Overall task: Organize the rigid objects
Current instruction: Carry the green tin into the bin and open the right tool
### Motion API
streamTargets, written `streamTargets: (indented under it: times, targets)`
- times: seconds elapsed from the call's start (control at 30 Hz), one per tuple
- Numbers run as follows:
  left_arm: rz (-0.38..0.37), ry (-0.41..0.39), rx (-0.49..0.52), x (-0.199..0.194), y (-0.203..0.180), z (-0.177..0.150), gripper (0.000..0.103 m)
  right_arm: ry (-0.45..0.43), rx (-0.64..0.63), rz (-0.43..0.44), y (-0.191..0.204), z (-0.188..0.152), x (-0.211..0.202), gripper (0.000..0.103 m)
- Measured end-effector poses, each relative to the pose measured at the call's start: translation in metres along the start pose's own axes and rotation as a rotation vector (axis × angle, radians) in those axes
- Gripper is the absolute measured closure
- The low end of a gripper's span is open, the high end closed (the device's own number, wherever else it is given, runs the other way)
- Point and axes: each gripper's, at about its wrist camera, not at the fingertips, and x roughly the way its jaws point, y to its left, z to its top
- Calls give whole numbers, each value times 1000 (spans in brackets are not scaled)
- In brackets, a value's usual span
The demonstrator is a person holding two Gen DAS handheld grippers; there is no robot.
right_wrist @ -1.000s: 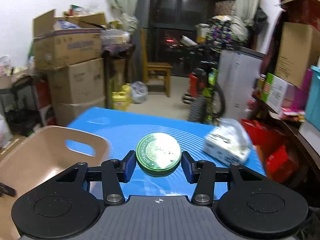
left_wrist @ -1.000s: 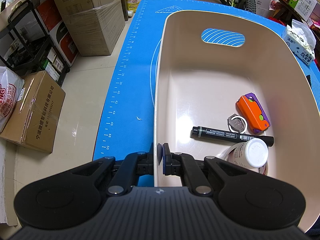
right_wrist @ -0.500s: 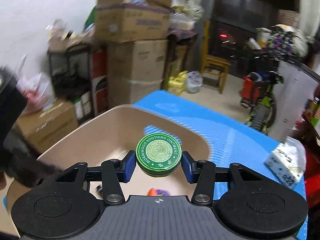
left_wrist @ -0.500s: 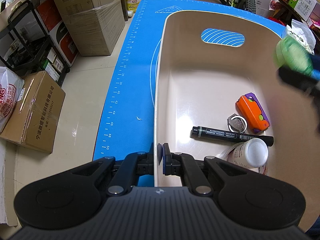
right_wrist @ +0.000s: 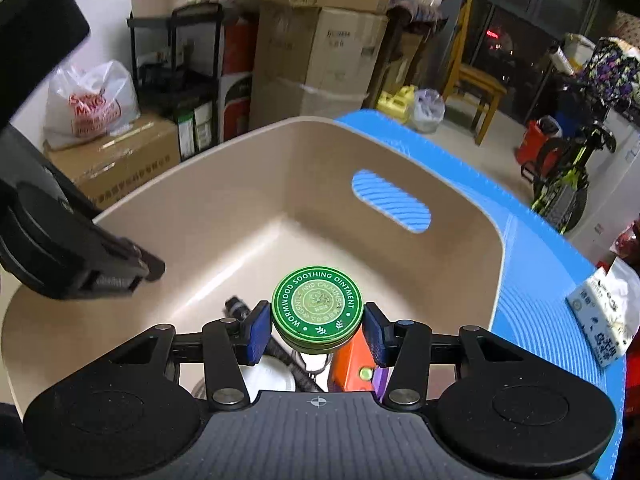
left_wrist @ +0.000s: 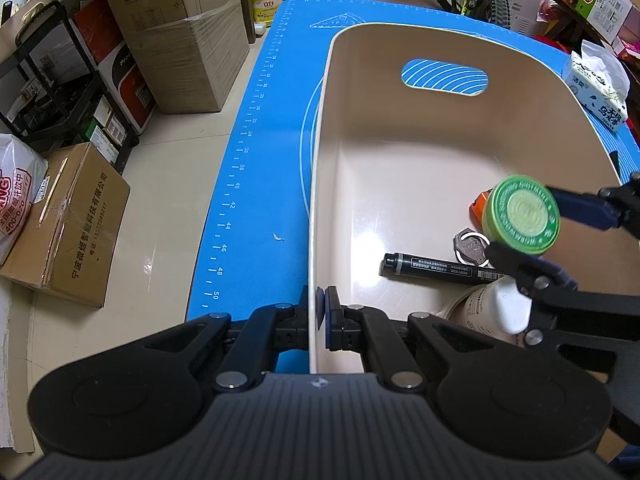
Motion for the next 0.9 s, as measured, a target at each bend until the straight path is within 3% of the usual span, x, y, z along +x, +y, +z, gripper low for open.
streamTargets:
  times: [0.13,0.23,0.5,0.7,0.9]
  targets:
    - [-1,0,-1,0,0,0,97,36,20,16,-3,-6,5,49]
    - [0,0,0,0,0,0,97,34,46,32,-7,-7,4,42]
    - [0,0,0,0,0,0,97,-101,126,31,-31,-5,-31,33]
    - [0,0,0,0,0,0,97,-220,229,-67,-68,-14,-65,32]
    - [-1,0,-1,0,0,0,97,-233,322,-201,-111,-39,-74,31]
